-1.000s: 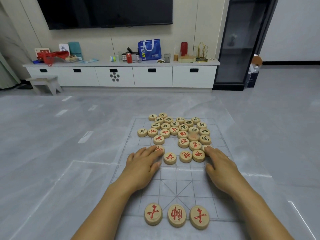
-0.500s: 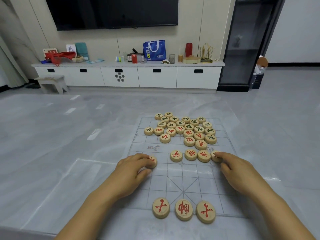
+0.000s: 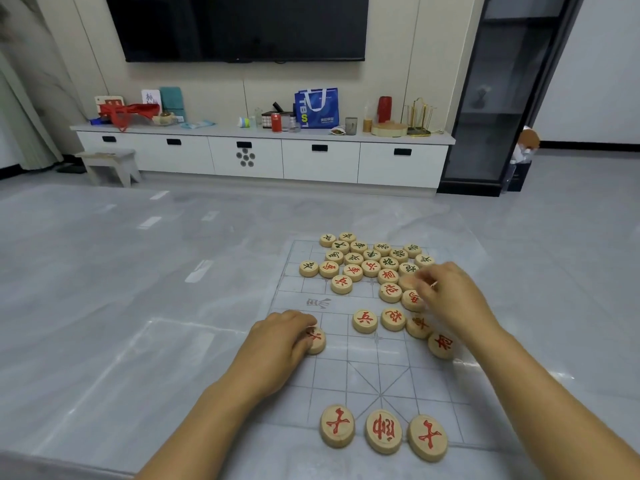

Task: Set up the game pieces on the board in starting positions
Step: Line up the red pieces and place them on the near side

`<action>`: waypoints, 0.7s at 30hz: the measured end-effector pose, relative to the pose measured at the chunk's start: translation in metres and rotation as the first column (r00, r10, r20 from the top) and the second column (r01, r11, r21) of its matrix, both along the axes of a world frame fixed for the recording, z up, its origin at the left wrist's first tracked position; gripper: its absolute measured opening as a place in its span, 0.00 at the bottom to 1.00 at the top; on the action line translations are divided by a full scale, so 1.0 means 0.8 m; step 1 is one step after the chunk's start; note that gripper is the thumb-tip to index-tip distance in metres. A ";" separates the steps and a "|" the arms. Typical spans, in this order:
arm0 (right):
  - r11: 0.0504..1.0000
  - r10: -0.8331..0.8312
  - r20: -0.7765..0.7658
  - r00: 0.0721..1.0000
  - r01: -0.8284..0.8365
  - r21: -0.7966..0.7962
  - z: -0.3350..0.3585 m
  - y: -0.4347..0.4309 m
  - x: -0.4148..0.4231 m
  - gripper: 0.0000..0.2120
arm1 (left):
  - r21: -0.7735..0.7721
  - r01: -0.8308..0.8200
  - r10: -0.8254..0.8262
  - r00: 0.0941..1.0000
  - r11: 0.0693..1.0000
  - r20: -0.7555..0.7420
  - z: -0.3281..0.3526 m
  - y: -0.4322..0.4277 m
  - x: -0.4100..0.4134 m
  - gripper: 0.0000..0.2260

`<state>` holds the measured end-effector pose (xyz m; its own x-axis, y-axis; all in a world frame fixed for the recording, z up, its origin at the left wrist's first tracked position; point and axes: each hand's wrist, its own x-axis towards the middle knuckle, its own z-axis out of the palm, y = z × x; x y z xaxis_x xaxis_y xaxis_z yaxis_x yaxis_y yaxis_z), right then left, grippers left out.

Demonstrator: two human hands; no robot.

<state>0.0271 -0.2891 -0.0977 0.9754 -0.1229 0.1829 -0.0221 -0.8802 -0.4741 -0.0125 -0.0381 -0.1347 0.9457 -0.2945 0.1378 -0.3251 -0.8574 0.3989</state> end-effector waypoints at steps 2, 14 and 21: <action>0.994 -0.008 -0.065 0.998 0.001 -0.105 -0.005 0.018 0.037 0.15 | -0.002 -0.007 0.007 1.000 1.000 0.008 0.001 0.000 0.002 0.16; 0.954 -0.203 -0.268 0.942 0.129 -0.269 -0.012 0.049 0.101 0.17 | -0.018 0.013 -0.013 1.000 1.000 0.015 0.003 0.004 0.007 0.12; 0.995 -0.059 -0.092 0.994 0.066 0.069 0.017 0.025 0.063 0.09 | -0.015 0.009 -0.009 1.000 1.000 -0.011 0.002 0.004 0.006 0.19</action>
<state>0.0777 -0.2690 -0.0840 0.9775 -0.1940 0.0833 -0.1215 -0.8395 -0.5296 -0.0075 -0.0351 -0.1328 0.9444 -0.3011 0.1319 -0.3284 -0.8484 0.4151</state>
